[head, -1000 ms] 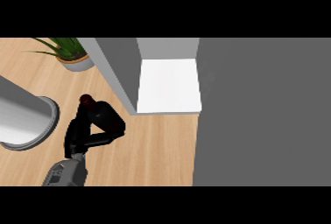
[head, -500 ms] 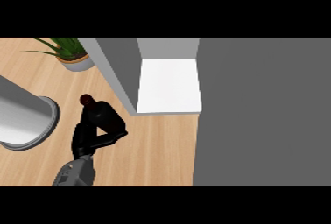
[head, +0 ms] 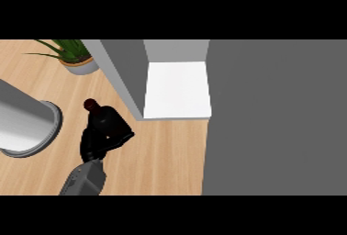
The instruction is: Pick up the wine, place it into the cabinet and close the cabinet
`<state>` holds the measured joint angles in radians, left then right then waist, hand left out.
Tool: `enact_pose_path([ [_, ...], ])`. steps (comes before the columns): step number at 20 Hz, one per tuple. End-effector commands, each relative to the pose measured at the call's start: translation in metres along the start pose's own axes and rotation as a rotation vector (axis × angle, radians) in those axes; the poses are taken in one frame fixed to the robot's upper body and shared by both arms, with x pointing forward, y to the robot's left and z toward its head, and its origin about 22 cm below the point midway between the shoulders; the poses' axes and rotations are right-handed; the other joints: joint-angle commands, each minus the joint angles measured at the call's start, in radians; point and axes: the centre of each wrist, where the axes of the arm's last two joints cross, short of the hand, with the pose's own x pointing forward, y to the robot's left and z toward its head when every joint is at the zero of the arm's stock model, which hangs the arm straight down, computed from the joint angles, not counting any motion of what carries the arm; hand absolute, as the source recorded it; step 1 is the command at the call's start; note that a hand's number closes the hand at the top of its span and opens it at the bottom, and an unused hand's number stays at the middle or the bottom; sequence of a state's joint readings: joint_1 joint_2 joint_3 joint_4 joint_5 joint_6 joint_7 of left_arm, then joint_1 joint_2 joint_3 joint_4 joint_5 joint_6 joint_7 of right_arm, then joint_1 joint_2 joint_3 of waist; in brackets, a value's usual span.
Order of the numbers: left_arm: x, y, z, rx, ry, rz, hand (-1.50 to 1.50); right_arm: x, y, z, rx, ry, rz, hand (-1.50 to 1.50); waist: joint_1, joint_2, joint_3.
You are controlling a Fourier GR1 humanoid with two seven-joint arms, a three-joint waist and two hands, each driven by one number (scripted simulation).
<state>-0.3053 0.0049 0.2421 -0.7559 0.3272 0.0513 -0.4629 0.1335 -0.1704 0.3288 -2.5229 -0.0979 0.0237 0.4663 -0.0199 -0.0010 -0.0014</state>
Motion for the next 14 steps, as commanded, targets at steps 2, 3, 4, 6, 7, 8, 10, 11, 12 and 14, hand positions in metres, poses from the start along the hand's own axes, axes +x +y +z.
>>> enact_pose_path([
  [2,-0.008,-0.005,0.003,-0.033,-0.005,0.055,-1.50,0.045,0.006,0.034,0.008,-0.075,-0.033,-1.50,0.005,-0.002,0.000],
  [3,0.000,-0.016,-0.010,-0.033,-0.015,0.032,-1.50,0.043,0.003,0.035,0.034,-0.078,-0.026,-1.50,0.001,0.000,0.001],
  [4,-0.002,0.005,-0.009,-0.037,-0.004,0.032,-1.50,0.035,0.000,0.029,0.007,-0.098,-0.032,-1.50,0.003,0.001,0.001],
  [6,-0.002,-0.018,-0.015,-0.015,-0.024,0.010,-1.50,0.048,0.000,0.039,0.043,-0.071,-0.023,-1.50,-0.006,0.002,0.001],
  [7,-0.005,-0.010,-0.006,-0.031,-0.029,0.014,1.50,0.045,0.001,0.037,0.033,-0.085,-0.033,-1.50,0.005,-0.001,0.001],
  [8,0.001,-0.006,-0.013,-0.025,-0.035,0.030,1.50,0.053,-0.004,0.036,0.046,-0.099,0.006,-1.50,0.002,0.001,0.000],
  [10,-0.004,-0.020,-0.013,-0.054,-0.008,0.057,1.50,0.048,-0.004,0.040,0.041,-0.076,-0.006,-1.50,-0.003,0.000,0.001],
  [11,-0.014,-0.017,-0.001,-0.067,-0.028,0.036,1.50,0.048,0.001,0.036,0.037,-0.080,-0.041,-1.50,0.000,-0.002,0.000],
  [12,0.011,-0.031,-0.030,-0.051,-0.055,0.003,1.50,0.045,-0.003,0.031,0.027,-0.098,-0.021,-1.50,-0.003,0.002,0.001],
  [14,-0.007,-0.023,-0.013,-0.043,-0.049,-0.024,1.50,0.038,-0.002,0.039,0.033,-0.082,-0.030,-1.50,-0.006,-0.001,0.002],
])
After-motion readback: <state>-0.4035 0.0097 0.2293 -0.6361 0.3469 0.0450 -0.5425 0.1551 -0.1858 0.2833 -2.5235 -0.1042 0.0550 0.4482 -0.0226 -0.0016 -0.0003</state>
